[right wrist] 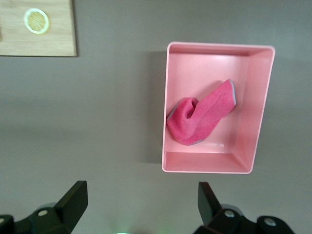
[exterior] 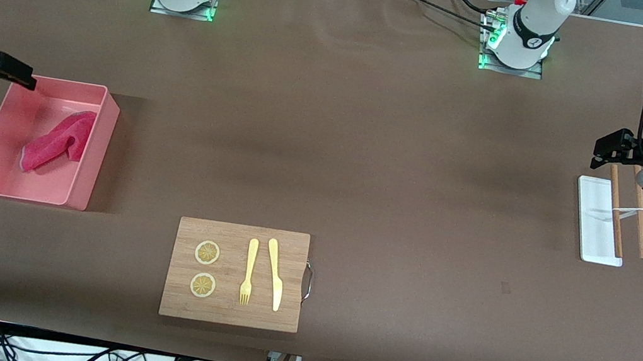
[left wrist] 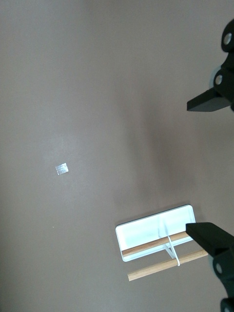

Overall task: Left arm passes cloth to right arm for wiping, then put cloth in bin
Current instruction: 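Open the right gripper to drop the cloth and lift away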

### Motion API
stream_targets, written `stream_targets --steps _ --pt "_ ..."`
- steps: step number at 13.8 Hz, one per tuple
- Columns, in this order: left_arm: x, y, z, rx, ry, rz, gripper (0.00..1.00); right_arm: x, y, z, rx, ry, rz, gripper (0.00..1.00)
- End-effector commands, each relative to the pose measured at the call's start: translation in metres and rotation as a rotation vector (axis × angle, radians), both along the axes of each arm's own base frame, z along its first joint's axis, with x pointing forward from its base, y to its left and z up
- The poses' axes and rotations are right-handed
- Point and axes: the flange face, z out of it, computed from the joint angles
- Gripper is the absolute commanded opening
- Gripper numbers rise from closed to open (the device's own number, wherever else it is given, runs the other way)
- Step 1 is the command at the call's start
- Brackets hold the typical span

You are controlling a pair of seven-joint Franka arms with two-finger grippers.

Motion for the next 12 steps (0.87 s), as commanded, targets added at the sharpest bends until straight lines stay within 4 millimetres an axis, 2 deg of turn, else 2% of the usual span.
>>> stream_targets --steps 1,5,12 --pt "0.0 0.003 0.003 0.019 0.005 -0.019 1.0 -0.031 0.001 0.034 -0.015 -0.046 -0.001 1.0" --pt "0.0 0.002 0.003 0.019 0.005 -0.021 1.0 -0.049 -0.002 0.039 -0.011 0.003 -0.028 1.0" --pt "0.0 0.003 0.002 0.019 0.006 -0.02 1.0 -0.049 -0.003 0.037 -0.012 0.008 -0.069 1.0"
